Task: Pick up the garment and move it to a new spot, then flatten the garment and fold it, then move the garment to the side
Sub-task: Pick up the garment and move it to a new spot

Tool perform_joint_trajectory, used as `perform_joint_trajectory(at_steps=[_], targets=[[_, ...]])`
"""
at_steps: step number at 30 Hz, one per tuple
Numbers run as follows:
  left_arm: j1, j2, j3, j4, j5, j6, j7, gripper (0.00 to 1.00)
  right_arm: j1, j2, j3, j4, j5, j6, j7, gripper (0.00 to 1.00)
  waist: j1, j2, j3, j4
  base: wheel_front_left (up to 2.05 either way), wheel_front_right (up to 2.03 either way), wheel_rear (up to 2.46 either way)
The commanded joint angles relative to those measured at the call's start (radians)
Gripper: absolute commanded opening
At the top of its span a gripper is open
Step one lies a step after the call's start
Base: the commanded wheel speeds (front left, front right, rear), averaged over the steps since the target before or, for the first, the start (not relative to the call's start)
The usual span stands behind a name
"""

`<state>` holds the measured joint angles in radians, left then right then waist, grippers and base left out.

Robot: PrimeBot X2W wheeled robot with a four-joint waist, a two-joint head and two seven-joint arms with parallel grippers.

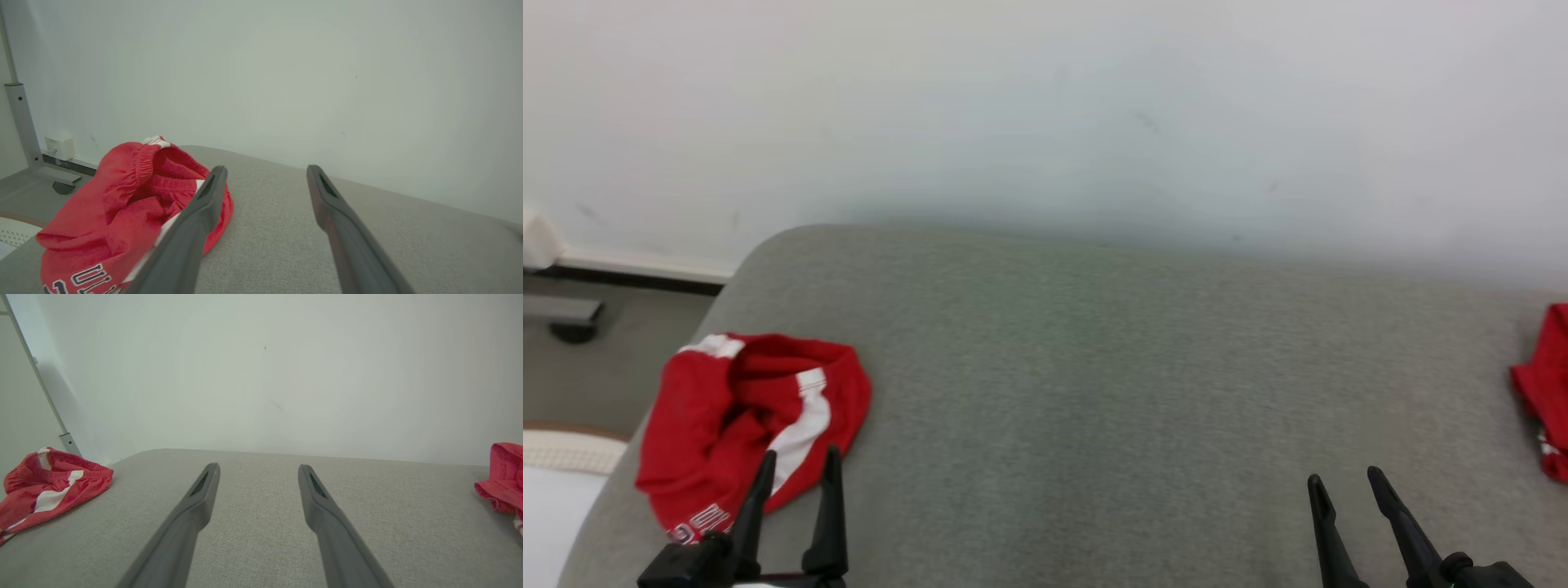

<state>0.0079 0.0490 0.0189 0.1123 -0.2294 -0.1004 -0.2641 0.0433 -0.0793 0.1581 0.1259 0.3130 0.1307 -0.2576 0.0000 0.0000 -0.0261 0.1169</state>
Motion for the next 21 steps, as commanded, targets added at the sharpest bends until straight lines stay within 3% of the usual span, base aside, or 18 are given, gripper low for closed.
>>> perform_joint_trajectory(at_steps=[1, 12, 21], targets=[[-0.002, 0.003, 0.004, 0.002, -0.003, 0.005, 0.0, 1.0, -0.009, -0.001, 0.004, 0.003, 0.011, 0.0, -0.005, 1.0, 0.0, 0.0, 0.003, 0.055, 0.0, 0.0, 0.0], [-0.004, 0.003, 0.032, 0.023, 0.001, 0.011, 0.0, 1.0, -0.034, -0.004, 0.038, 0.017, 0.021, 0.0, -0.007, 1.0, 0.0, 0.0, 0.008, 0.21, 0.0, 0.0, 0.0], [-0.033, 0.004, 0.028, 0.056, -0.008, 0.0, 0.0, 1.0, -0.042, -0.004, 0.051, 0.017, 0.021, 0.0, -0.007, 1.0, 0.0, 0.0, 0.017, 0.245, 0.0, 0.0, 0.0]])
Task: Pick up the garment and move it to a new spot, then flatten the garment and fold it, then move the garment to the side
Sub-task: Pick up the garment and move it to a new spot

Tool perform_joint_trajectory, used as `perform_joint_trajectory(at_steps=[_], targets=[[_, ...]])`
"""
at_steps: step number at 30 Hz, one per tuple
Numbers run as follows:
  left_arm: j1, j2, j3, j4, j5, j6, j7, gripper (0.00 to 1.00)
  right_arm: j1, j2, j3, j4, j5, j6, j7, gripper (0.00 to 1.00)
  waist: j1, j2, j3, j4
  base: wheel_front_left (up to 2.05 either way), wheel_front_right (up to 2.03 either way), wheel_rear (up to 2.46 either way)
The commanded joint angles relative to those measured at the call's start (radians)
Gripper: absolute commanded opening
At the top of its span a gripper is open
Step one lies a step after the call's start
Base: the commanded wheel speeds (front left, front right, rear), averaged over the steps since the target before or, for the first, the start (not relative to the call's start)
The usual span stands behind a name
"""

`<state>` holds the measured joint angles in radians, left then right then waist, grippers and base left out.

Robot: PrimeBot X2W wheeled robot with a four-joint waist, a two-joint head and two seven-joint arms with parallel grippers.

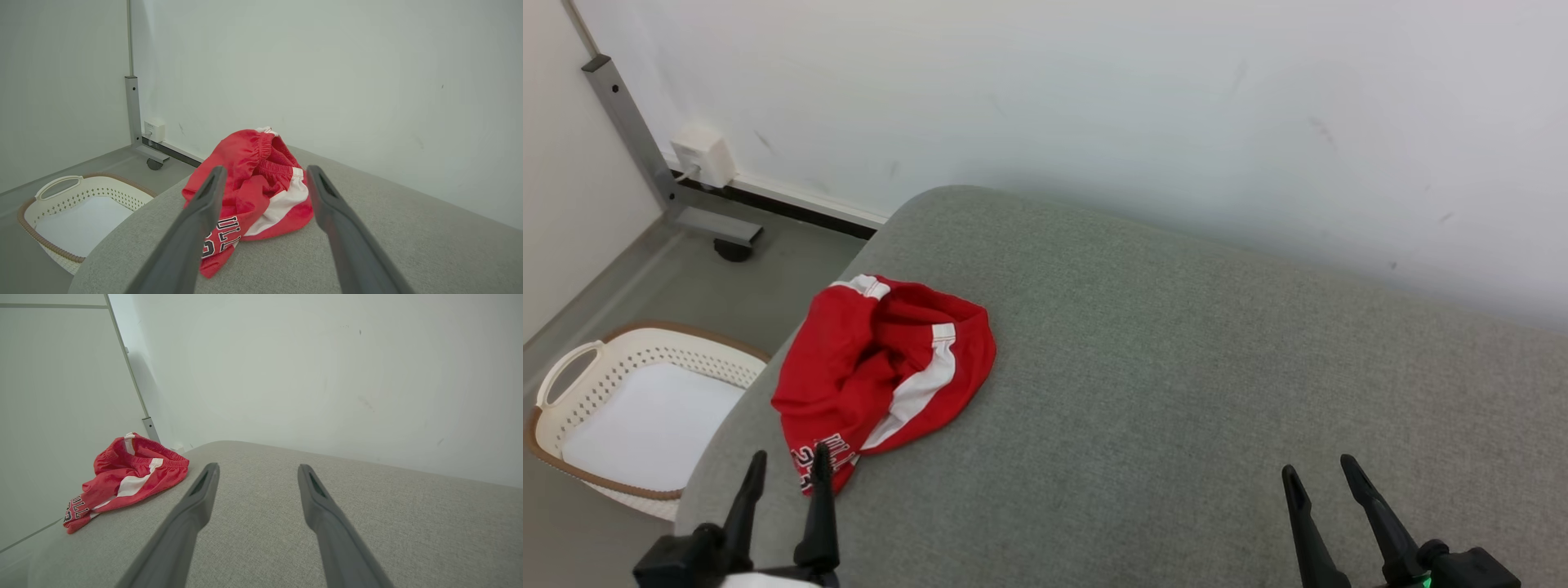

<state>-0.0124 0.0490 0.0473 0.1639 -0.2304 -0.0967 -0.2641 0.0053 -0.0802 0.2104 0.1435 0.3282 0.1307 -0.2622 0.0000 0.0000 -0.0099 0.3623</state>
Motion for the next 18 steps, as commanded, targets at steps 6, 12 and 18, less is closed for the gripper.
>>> perform_joint_trajectory(at_steps=[6, 12, 18], targets=[[-0.119, 0.045, 0.002, 0.033, -0.034, -0.012, 0.065, 1.0, -0.027, -0.009, 0.01, -0.005, 0.001, 0.0, -0.003, 1.0, 0.0, 0.0, 0.023, -0.021, 0.0, 0.0, 0.0], [-0.256, 0.124, 0.013, 0.105, -0.074, -0.016, 0.263, 1.0, -0.069, -0.018, 0.019, -0.007, -0.01, 0.0, -0.003, 1.0, 0.0, 0.0, 0.086, -0.084, 0.0, 0.0, 0.0], [-0.362, 0.196, 0.033, 0.216, -0.123, -0.024, 0.388, 1.0, -0.121, -0.013, 0.026, -0.007, -0.015, 0.0, -0.003, 1.0, 0.0, 0.0, 0.168, -0.168, 0.0, 0.0, 0.0]])
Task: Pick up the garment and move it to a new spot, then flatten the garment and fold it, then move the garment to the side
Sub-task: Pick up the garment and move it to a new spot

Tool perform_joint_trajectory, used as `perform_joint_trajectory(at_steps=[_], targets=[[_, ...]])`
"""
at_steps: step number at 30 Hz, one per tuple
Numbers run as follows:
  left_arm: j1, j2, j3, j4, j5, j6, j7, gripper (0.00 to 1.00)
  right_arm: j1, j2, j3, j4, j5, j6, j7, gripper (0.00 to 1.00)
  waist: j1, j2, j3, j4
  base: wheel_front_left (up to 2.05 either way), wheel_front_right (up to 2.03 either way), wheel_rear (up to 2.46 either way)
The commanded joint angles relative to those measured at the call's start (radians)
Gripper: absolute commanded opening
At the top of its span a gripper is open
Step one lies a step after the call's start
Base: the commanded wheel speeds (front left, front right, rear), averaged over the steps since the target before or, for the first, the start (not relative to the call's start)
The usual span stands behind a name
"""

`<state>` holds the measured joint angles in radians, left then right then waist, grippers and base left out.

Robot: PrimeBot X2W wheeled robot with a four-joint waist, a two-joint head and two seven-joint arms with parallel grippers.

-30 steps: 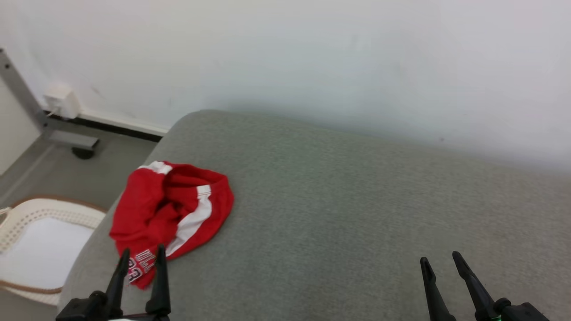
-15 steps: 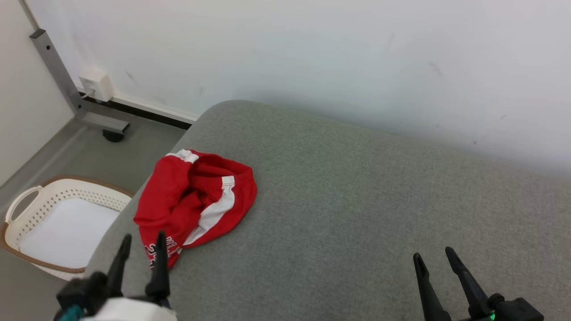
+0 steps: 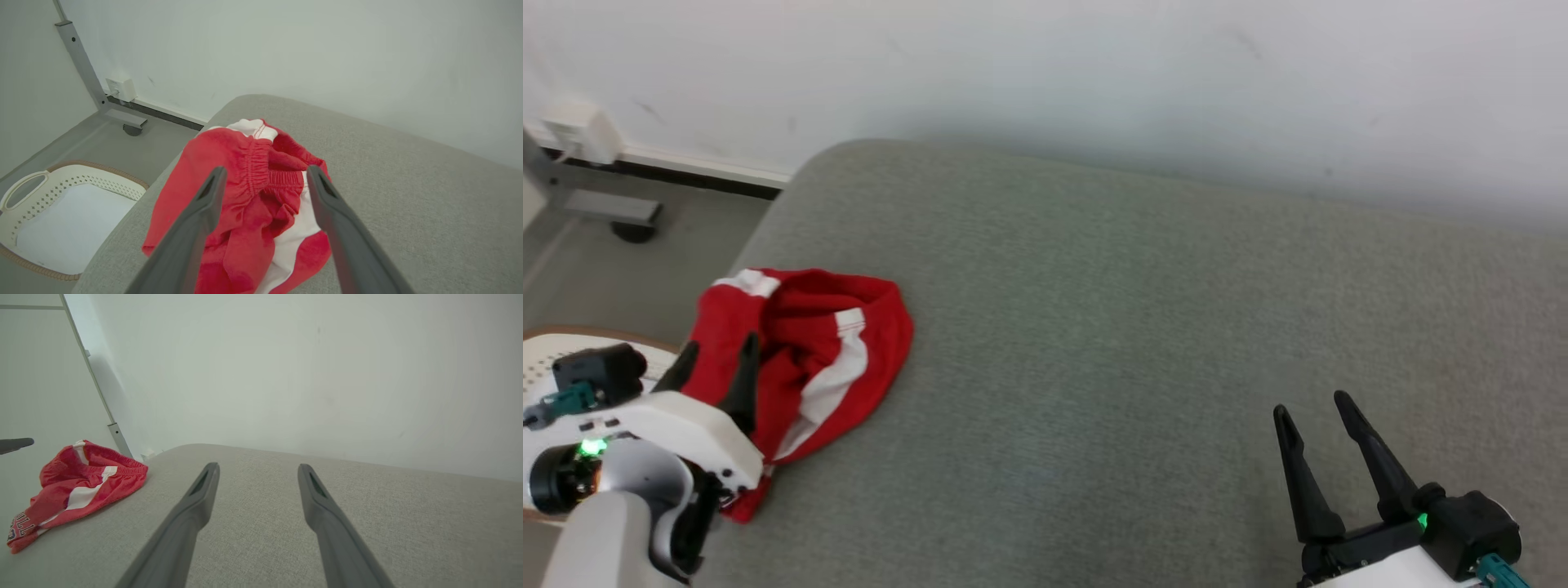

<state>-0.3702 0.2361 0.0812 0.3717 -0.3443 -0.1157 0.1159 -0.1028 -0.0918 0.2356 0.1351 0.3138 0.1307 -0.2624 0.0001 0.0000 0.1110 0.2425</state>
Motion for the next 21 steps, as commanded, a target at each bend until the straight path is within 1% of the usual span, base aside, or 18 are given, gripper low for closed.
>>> perform_joint_trajectory(at_steps=[1, 4, 8, 11, 14, 15, 16, 17, 21], targets=[[-0.017, 0.017, 0.0, 0.026, -0.017, -0.004, 0.02, 1.0, -0.021, -0.001, 0.001, 0.004, 0.0, 0.0, -0.003, 1.0, -0.0001, 0.0, 0.058, -0.062, 0.0, 0.0, 0.0], [-0.054, 0.052, 0.017, 0.085, -0.02, 0.002, 0.048, 1.0, -0.041, 0.003, 0.002, 0.006, -0.001, 0.0, -0.002, 1.0, -0.0001, 0.0, 0.091, -0.1, 0.0, 0.0, 0.0], [-0.097, 0.079, 0.034, 0.195, -0.039, 0.008, 0.069, 1.0, -0.062, 0.007, 0.007, 0.008, -0.003, 0.0, -0.003, 1.0, -0.0001, 0.0, 0.119, -0.138, 0.0, 0.0, 0.0], [-0.134, 0.1, 0.048, 0.266, -0.043, 0.01, 0.047, 1.0, -0.075, 0.01, 0.015, 0.012, -0.003, 0.0, -0.003, 1.0, -0.0001, 0.0, 0.13, -0.161, 0.0, 0.0, 0.0], [-0.152, 0.105, 0.059, 0.324, -0.054, 0.012, 0.013, 1.0, -0.082, 0.012, 0.018, 0.014, 0.0, 0.0, -0.003, 1.0, -0.0001, 0.0, 0.131, -0.177, 0.0, 0.0, 0.0], [-0.155, 0.108, 0.059, 0.338, -0.053, 0.013, 0.005, 0.5, -0.081, 0.013, 0.018, 0.014, 0.0, 0.0, -0.003, 1.0, -0.0001, 0.0, 0.13, -0.18, 0.0, 0.0, 0.0], [-0.16, 0.114, 0.063, 0.354, -0.058, 0.012, -0.003, 0.2, -0.08, 0.013, 0.017, 0.014, 0.0, 0.0, -0.003, 1.0, -0.0001, 0.0, 0.129, -0.183, 0.0, 0.0, 0.0], [-0.166, 0.12, 0.065, 0.368, -0.061, 0.011, -0.014, 0.0, -0.079, 0.014, 0.016, 0.015, 0.0, 0.0, -0.003, 1.0, -0.0001, 0.0, 0.128, -0.186, 0.0, 0.0, 0.0], [-0.182, 0.126, 0.055, 0.42, -0.072, 0.003, -0.036, 0.0, -0.072, 0.015, 0.012, 0.017, 0.001, 0.0, -0.003, 1.0, -0.0001, 0.0, 0.123, -0.187, 0.0, 0.0, 0.0]])
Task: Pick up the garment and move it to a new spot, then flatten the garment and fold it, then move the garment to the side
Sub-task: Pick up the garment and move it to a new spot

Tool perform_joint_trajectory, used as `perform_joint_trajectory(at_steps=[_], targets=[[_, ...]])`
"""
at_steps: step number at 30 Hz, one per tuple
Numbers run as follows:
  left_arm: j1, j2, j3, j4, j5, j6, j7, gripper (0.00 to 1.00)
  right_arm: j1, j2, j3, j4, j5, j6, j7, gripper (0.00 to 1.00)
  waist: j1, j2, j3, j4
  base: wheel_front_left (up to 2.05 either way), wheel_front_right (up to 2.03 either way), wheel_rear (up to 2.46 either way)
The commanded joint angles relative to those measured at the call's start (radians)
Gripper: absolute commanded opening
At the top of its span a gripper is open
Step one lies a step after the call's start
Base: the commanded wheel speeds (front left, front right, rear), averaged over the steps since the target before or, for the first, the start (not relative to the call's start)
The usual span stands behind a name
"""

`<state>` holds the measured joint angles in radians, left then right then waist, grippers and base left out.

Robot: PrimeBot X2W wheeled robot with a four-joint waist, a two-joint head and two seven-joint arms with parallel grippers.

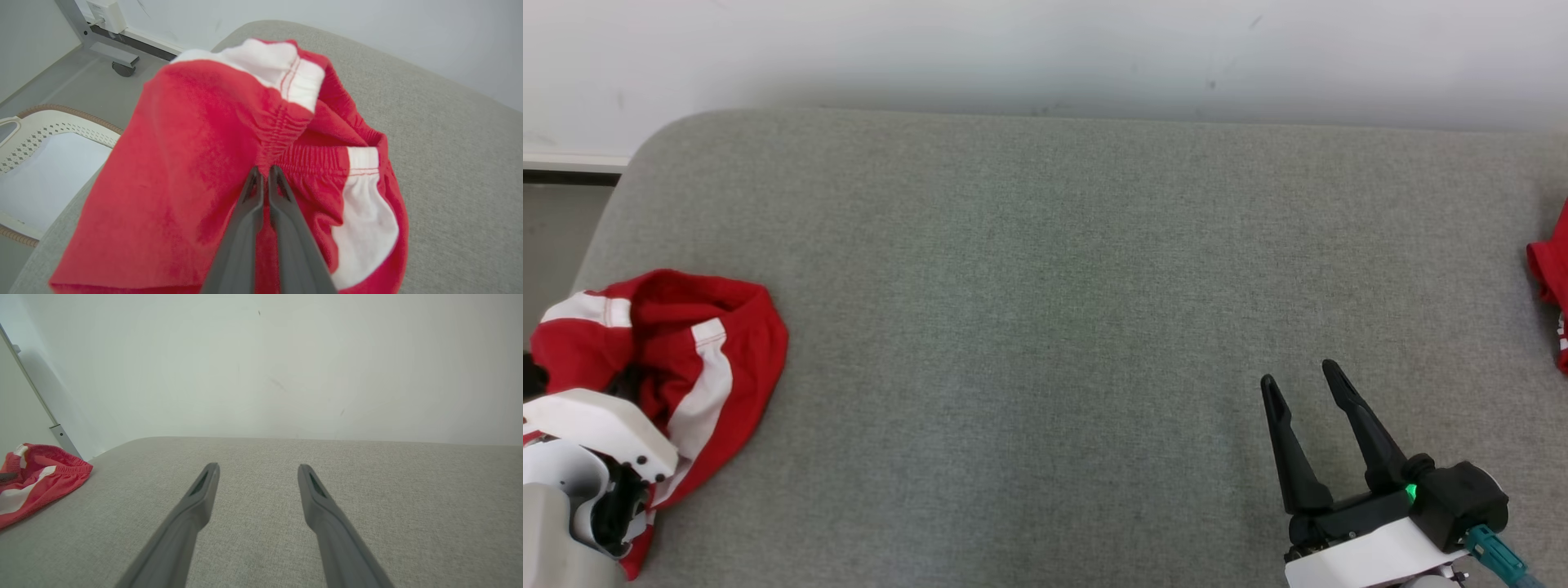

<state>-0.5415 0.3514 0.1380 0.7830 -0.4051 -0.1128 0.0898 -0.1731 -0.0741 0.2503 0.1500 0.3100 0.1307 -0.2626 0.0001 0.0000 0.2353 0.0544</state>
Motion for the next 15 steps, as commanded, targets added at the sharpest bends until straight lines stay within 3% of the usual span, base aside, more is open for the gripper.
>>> perform_joint_trajectory(at_steps=[1, 15], targets=[[-0.012, 0.011, -0.006, 0.018, -0.012, -0.003, -0.02, 0.0, 0.0, -0.002, -0.005, 0.003, 0.005, 0.0, -0.003, 1.0, -0.0001, 0.0, -0.006, 0.002, 0.0, 0.0, 0.0], [-0.003, 0.03, -0.102, -0.011, 0.022, -0.016, -0.093, 0.0, 0.048, 0.004, -0.019, 0.025, 0.024, 0.0, -0.002, 1.0, -0.0001, 0.0, -0.136, 0.013, 0.0, 0.0, 0.0]])
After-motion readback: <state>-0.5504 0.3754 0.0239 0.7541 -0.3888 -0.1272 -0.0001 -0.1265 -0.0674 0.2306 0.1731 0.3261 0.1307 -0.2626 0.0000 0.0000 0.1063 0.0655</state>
